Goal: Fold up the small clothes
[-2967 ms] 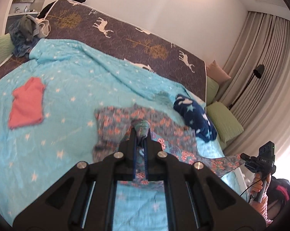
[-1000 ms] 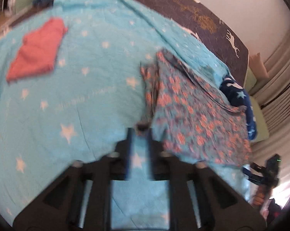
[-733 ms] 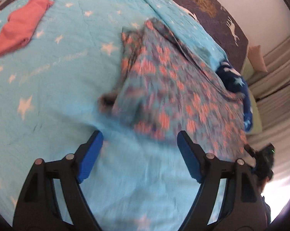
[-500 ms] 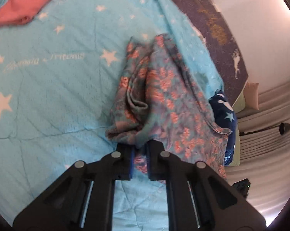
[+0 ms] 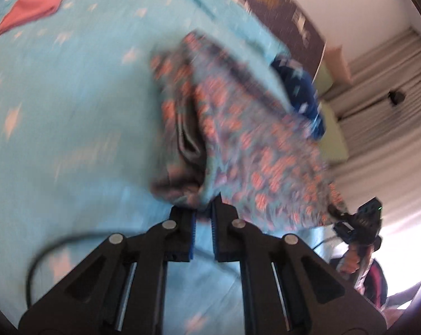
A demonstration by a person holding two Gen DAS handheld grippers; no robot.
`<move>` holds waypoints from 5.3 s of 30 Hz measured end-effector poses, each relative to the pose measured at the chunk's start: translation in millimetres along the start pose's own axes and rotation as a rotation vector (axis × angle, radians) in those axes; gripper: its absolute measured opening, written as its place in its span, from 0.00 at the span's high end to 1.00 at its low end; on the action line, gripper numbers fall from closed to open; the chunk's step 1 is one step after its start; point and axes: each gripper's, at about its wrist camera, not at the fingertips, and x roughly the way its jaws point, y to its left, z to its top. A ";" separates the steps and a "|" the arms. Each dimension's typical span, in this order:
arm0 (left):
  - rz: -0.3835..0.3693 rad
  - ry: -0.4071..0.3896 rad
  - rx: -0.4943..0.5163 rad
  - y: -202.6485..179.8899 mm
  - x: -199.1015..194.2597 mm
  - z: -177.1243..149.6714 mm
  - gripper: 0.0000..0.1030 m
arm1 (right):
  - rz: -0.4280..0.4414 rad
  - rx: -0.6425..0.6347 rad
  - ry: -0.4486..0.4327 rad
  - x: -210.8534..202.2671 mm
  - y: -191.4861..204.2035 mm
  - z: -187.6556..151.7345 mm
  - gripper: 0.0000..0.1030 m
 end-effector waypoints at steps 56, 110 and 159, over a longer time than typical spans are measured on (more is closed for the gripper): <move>0.293 -0.142 0.016 7.6 61.4 170.6 0.70 | -0.142 -0.137 -0.071 77.5 -23.5 197.8 0.78; 0.195 -0.091 0.123 -30.4 -9.8 -2.7 0.85 | 0.081 -0.395 -0.057 5.2 38.1 5.2 0.85; 0.228 -0.169 0.153 -32.2 -44.7 15.4 0.68 | -0.252 -0.346 -0.169 13.2 37.3 89.3 0.33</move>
